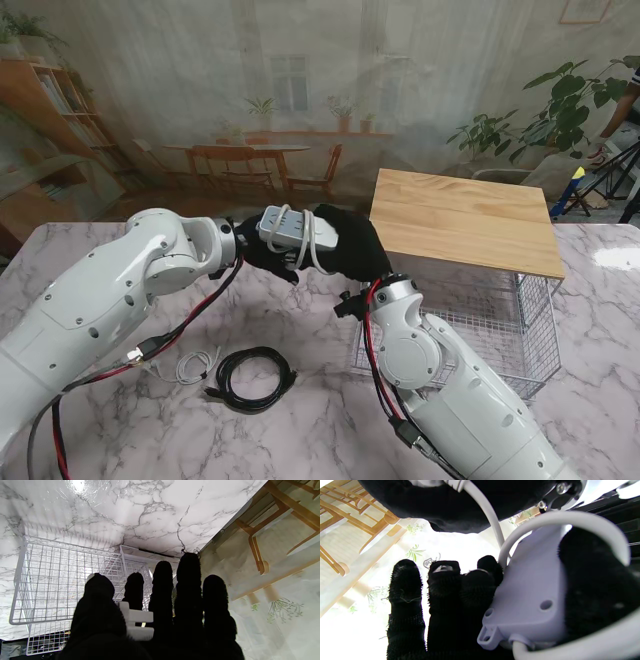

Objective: Load the small electronics into the mesh drawer

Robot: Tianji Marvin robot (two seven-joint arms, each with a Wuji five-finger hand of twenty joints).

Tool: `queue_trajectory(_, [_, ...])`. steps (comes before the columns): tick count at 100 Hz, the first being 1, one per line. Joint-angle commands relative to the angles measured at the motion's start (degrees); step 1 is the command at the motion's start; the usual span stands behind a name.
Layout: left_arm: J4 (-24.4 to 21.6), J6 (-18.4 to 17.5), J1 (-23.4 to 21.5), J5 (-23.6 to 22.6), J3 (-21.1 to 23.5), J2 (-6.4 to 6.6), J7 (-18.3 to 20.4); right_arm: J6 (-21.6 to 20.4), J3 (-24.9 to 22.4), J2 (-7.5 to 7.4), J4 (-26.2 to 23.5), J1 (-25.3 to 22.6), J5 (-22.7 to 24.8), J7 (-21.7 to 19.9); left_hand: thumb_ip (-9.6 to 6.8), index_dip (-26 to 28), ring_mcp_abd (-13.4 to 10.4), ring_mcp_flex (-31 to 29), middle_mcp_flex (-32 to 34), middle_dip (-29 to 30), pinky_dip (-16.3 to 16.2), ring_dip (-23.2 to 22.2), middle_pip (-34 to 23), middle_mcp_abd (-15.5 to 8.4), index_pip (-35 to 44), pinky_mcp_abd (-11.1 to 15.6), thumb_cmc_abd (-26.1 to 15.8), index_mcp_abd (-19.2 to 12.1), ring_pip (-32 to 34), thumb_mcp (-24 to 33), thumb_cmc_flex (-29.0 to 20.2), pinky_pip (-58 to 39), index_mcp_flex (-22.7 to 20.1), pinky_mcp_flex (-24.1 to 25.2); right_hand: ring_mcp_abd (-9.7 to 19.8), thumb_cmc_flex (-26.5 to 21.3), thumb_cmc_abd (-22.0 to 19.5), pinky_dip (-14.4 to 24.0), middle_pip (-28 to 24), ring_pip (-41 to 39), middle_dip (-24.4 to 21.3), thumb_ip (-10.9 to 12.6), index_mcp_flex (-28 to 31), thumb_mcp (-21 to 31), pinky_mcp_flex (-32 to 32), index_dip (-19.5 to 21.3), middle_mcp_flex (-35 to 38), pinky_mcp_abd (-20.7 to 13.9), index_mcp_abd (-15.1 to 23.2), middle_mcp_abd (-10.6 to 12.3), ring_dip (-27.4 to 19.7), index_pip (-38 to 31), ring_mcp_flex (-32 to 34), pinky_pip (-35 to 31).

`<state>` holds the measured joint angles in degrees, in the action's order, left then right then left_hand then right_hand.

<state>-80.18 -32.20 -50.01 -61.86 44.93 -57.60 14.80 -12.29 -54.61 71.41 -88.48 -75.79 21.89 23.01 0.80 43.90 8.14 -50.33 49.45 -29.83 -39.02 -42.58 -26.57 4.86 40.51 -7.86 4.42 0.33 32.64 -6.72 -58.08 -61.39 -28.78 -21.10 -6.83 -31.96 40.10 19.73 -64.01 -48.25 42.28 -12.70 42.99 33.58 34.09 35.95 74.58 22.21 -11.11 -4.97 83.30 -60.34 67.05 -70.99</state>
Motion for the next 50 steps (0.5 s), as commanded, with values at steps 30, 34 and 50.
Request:
queue_trajectory(30, [2.04,-1.50,0.69,-0.97,-3.16,0.69,1.94,0.01,-1.09,1.15,-1.96,0.00,-1.36,3.03,0.50,-0.25,0.89,-0.77,3.10,0.03,-1.09,-0.25,0.22,-3.94,0.90,-0.85,-5.22,-1.69,-0.08,5.57,-8.48,-1.71,-2.99,0.07,3.98,-12.09,-16.31,0.09,-3.41,-4.32,0.44,-0.38,-0.39,14.75,0.19,0.81,3.04,-0.80,19.06,3.95,0.69,-6.48,0.82,0.28])
queue_trajectory(34, [2.09,-1.53,0.89,-0.99,-3.56,0.66,1.81,0.02,-1.10,1.17,-1.96,0.01,-1.38,3.11,0.52,-0.63,1.02,-0.62,2.88,0.14,-1.04,-0.17,0.44,-3.80,0.59,-0.85,-5.32,-1.44,-0.23,5.58,-8.46,-1.62,-2.86,0.14,3.98,-12.09,-16.33,0.09,-3.44,-4.32,0.42,-0.37,-0.39,14.73,0.25,0.75,3.02,-0.80,19.08,4.01,0.70,-6.57,0.82,0.25])
queue_trajectory(50, [1.75,-1.56,1.31,-1.44,-4.28,0.59,1.32,0.15,-1.29,1.34,-2.09,-0.19,-1.66,3.68,0.55,-2.41,1.15,-0.08,2.39,0.62,-0.88,0.12,1.30,-3.88,-0.41,-0.74,-5.38,-1.30,-0.73,5.53,-8.19,-1.40,-3.09,0.31,4.09,-12.12,-16.44,0.08,-3.50,-4.32,0.35,-0.36,-0.65,14.68,0.25,0.64,3.02,-0.83,19.12,4.08,0.70,-6.74,0.82,0.25])
